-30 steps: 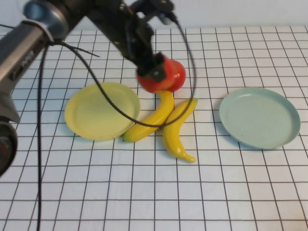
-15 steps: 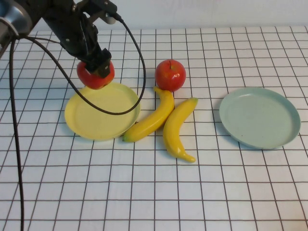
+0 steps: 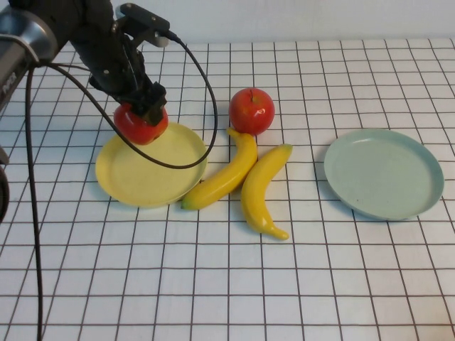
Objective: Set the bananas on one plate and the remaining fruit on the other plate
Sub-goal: Put one type of fruit in the left plate
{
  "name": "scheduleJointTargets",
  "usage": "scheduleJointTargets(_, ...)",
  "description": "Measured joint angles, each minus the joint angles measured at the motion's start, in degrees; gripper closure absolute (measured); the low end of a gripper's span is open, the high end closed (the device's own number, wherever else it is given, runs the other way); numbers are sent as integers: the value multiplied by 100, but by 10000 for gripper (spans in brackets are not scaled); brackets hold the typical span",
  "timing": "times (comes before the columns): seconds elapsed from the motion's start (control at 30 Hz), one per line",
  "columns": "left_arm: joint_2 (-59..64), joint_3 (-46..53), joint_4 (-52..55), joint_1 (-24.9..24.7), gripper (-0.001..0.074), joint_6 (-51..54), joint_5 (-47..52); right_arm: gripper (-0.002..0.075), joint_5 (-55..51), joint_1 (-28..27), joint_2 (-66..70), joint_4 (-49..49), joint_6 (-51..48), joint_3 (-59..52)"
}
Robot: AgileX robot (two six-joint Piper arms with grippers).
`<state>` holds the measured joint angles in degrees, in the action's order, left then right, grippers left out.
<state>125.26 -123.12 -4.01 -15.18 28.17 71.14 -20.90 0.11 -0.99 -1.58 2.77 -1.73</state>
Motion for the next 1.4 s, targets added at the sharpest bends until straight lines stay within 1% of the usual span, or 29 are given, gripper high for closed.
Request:
scheduleJointTargets(0.33, 69, 0, -298, 13, 228, -159, 0, 741, 0, 0, 0, 0, 0, 0)
scheduleJointTargets(0.37, 96, 0, -298, 13, 200, -216, 0, 741, 0, 0, 0, 0, 0, 0)
scheduleJointTargets(0.43, 175, 0, -287, 13, 113, -335, 0, 741, 0, 0, 0, 0, 0, 0)
scheduleJointTargets(0.47, 204, 0, -274, 23, 87, -403, 0, 741, 0, 0, 0, 0, 0, 0)
scheduleJointTargets(0.53, 258, 0, -274, 26, 68, -475, 0, 741, 0, 0, 0, 0, 0, 0)
scheduleJointTargets(0.9, 268, 0, -252, 39, 66, -572, 0, 741, 0, 0, 0, 0, 0, 0)
scheduleJointTargets(1.1, -247, 10, -272, 184, 69, -806, 0, 741, 0, 0, 0, 0, 0, 0)
scheduleJointTargets(1.17, -445, 10, -272, 242, 98, -921, 0, 741, 0, 0, 0, 0, 0, 0)
scheduleJointTargets(1.2, -524, 10, -272, 258, 126, -976, 0, 741, 0, 0, 0, 0, 0, 0)
scheduleJointTargets(1.23, -615, 10, -272, 268, 174, -1010, 0, 741, 0, 0, 0, 0, 0, 0)
scheduleJointTargets(1.33, -822, 10, -393, 268, 363, -1073, 0, 741, 0, 0, 0, 0, 0, 0)
scheduleJointTargets(1.4, -925, 10, -578, 268, 522, -1086, 27, 741, 0, 0, 0, 0, 0, 0)
